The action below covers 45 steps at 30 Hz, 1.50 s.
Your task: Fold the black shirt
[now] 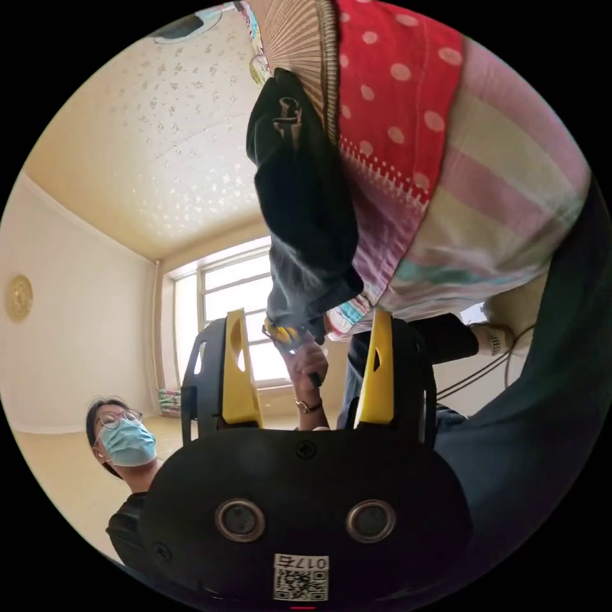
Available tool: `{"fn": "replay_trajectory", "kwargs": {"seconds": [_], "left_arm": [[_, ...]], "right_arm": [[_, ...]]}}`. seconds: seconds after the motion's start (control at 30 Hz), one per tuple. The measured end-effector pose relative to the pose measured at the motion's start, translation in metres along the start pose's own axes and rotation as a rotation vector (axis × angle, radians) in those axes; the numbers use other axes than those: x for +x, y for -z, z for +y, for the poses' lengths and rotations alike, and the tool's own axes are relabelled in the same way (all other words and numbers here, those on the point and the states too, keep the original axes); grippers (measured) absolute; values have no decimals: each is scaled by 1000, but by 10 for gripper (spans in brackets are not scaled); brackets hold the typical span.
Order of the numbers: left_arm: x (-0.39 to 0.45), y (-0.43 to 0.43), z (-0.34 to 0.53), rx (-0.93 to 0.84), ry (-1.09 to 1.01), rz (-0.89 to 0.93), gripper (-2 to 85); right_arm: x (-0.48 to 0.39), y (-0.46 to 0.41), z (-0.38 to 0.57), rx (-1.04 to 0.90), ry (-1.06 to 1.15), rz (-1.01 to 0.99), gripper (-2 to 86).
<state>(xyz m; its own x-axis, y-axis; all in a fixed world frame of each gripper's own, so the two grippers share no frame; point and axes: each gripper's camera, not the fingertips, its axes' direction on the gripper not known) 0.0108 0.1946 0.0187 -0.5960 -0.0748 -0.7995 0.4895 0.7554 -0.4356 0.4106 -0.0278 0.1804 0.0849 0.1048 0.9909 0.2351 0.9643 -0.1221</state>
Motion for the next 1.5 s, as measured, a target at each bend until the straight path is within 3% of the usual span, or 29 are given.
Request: {"fn": "replay_trajectory", "kwargs": {"seconds": [0.13, 0.23, 0.3, 0.53, 0.73, 0.9, 1.07, 1.13, 1.37, 1.43, 1.5], "left_arm": [[13, 14, 4, 16, -7, 21, 37], [21, 29, 9, 36, -5, 27, 37], [25, 41, 13, 54, 0, 37, 37], [58, 72, 20, 122, -51, 113, 36], [137, 106, 22, 219, -140, 150, 34], [197, 160, 33, 309, -128, -101, 32], [217, 226, 14, 333, -42, -167, 33], [240, 255, 0, 341, -59, -172, 33], [374, 383, -7, 333, -367, -436, 35], [375, 411, 9, 345, -352, -515, 36], [346, 444, 41, 401, -197, -613, 38]], "right_arm": [[2, 8, -6, 53, -14, -61, 235], [-7, 19, -3, 88, 21, -75, 172], [-18, 19, 0, 53, 42, -33, 111], [-57, -1, 15, -68, 148, -96, 48], [-137, -56, 41, -204, 317, -111, 24], [-196, -139, 54, -314, 419, 84, 15], [-206, -243, 34, -420, 410, 54, 12], [-230, -281, 37, -360, 479, 94, 11], [-311, -470, 135, -284, 989, 98, 11], [-297, -511, 164, -244, 1123, 119, 12], [-251, -570, 191, -278, 1180, 196, 14]]}}
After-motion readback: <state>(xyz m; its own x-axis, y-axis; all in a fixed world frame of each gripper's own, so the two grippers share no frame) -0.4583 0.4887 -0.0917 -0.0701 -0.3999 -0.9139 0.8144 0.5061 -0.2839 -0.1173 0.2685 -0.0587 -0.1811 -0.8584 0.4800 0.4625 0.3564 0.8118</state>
